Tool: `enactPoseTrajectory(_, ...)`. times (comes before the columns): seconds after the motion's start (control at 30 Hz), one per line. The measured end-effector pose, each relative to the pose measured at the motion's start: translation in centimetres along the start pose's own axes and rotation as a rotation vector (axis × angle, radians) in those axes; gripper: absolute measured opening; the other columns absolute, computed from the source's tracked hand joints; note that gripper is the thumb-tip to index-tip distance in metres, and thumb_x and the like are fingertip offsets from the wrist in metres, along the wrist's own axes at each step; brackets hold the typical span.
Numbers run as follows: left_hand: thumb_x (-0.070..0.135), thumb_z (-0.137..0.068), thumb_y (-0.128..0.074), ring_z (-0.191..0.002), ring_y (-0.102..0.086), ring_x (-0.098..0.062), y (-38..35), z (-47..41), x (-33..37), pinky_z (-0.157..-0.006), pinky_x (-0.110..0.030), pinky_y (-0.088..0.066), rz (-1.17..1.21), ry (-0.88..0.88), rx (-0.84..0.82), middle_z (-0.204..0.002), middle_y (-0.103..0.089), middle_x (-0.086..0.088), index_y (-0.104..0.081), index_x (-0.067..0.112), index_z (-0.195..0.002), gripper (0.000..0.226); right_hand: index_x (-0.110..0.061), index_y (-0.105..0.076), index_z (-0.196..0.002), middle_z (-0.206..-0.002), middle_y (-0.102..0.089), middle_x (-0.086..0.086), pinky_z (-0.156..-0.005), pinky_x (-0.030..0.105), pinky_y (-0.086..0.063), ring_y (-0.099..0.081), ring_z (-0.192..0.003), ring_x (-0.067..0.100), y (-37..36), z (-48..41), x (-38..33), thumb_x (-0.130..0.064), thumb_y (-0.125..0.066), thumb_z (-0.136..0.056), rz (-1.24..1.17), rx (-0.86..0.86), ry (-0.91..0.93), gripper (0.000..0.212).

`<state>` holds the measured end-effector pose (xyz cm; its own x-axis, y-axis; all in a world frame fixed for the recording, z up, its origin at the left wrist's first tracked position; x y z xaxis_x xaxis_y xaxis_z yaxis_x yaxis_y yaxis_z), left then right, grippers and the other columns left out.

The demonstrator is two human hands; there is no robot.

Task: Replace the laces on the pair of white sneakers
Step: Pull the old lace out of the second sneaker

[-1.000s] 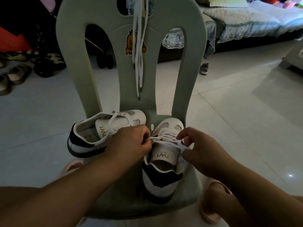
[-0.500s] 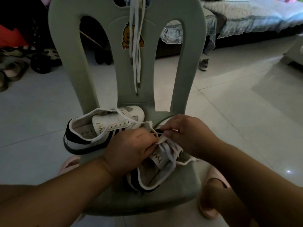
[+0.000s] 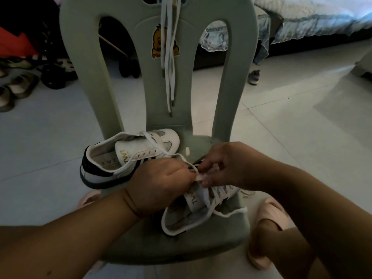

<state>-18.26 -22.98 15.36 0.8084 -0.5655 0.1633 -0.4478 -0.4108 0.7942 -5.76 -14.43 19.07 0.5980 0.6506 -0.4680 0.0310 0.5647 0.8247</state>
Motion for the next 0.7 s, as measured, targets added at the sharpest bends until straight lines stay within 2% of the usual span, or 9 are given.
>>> enactPoseTrajectory(0.07,0.033,-0.089,-0.052,-0.063,-0.061,-0.018,-0.2,-0.3,-0.7,-0.054,-0.029,-0.050,-0.029,0.166,-0.054,-0.073,-0.066,-0.003,-0.065,0.018,-0.087,0.020,-0.034,-0.063,-0.092,-0.084,-0.050,-0.020,-0.065,0.013,-0.036,-0.049,-0.079,0.001,-0.4,0.1,-0.1,-0.038,-0.069,-0.082,0.034,0.105,-0.005,0.013)
enactPoseTrajectory(0.13,0.039,-0.084,-0.052,-0.066,-0.058,-0.009,-0.2,-0.6,-1.2,-0.056,-0.021,-0.045,0.020,0.356,-0.088,-0.074,-0.067,0.003,-0.070,0.020,-0.083,0.026,-0.034,-0.054,-0.074,-0.079,-0.051,-0.014,-0.063,0.017,-0.038,-0.048,-0.073,0.002,-1.0,0.2,-0.4,-0.043,-0.068,-0.081,0.041,0.203,-0.021,0.018)
enactPoseTrajectory(0.17,0.041,-0.083,-0.053,-0.069,-0.056,-0.006,-0.2,-0.8,-1.4,-0.056,-0.017,-0.041,0.072,0.441,-0.090,-0.075,-0.067,0.006,-0.071,0.021,-0.083,0.026,-0.032,-0.054,-0.070,-0.076,-0.052,-0.013,-0.064,0.019,-0.042,-0.050,-0.070,0.003,-1.5,0.2,-0.6,-0.047,-0.066,-0.081,0.048,0.227,-0.040,0.023)
enactPoseTrajectory(0.23,0.040,-0.082,-0.058,-0.071,-0.055,-0.003,-0.1,-0.9,-1.6,-0.059,-0.012,-0.038,0.165,0.566,-0.067,-0.076,-0.066,0.012,-0.071,0.025,-0.084,0.020,-0.029,-0.062,-0.076,-0.075,-0.054,-0.011,-0.066,0.022,-0.046,-0.052,-0.070,0.005,-2.0,0.3,-0.9,-0.056,-0.060,-0.083,0.117,0.274,-0.100,0.028)
enactPoseTrajectory(0.3,0.034,-0.082,-0.063,-0.070,-0.055,0.002,0.0,-1.1,-1.4,-0.061,-0.009,-0.038,0.214,0.621,-0.045,-0.074,-0.062,0.017,-0.071,0.028,-0.085,0.010,-0.029,-0.066,-0.086,-0.076,-0.052,-0.010,-0.064,0.022,-0.041,-0.051,-0.071,0.006,-2.2,0.4,-0.8,-0.057,-0.053,-0.088,0.173,0.349,-0.159,0.031)
enactPoseTrajectory(0.37,0.028,-0.084,-0.069,-0.072,-0.056,0.005,0.1,-1.2,-1.2,-0.060,-0.008,-0.038,0.223,0.642,-0.034,-0.072,-0.058,0.020,-0.070,0.028,-0.084,0.002,-0.028,-0.066,-0.088,-0.075,-0.049,-0.011,-0.062,0.021,-0.036,-0.047,-0.070,0.005,-2.3,0.5,-0.8,-0.051,-0.048,-0.092,0.174,0.406,-0.164,0.029)
enactPoseTrajectory(0.53,0.032,-0.083,-0.068,-0.070,-0.055,0.008,0.0,-1.0,-1.3,-0.060,-0.006,-0.038,0.234,0.729,-0.045,-0.065,-0.053,0.024,-0.068,0.030,-0.081,0.004,-0.025,-0.056,-0.070,-0.067,-0.044,-0.012,-0.054,0.018,-0.031,-0.042,-0.061,0.004,-1.4,1.2,-0.4,-0.040,-0.052,-0.088,0.153,0.475,-0.160,0.024)
enactPoseTrajectory(0.63,0.035,-0.084,-0.066,-0.066,-0.054,0.009,0.0,-0.5,-2.1,-0.059,-0.007,-0.040,0.234,0.828,-0.054,-0.065,-0.055,0.023,-0.068,0.030,-0.083,0.005,-0.021,-0.052,-0.060,-0.060,-0.049,-0.008,-0.050,0.015,-0.025,-0.042,-0.053,0.003,0.5,2.7,1.1,-0.027,-0.061,-0.085,0.067,0.616,-0.275,0.028)
enactPoseTrajectory(0.7,0.033,-0.084,-0.066,-0.066,-0.053,0.011,-0.1,-0.5,-2.2,-0.060,-0.005,-0.039,0.223,0.848,-0.044,-0.064,-0.054,0.023,-0.068,0.029,-0.083,0.004,-0.022,-0.050,-0.057,-0.058,-0.052,-0.005,-0.048,0.016,-0.026,-0.044,-0.051,0.005,0.9,3.3,2.5,-0.025,-0.064,-0.084,-0.018,0.618,-0.389,0.031)
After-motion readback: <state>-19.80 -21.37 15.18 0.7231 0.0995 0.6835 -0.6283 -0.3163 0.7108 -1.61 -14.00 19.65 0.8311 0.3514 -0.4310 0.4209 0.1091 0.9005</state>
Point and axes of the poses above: each hand's wrist, its own z-axis away from the middle knuckle, its own y-axis out of the back of the hand, x = y × z, the point moved 4 cm from there along -z, towards the middle knuckle
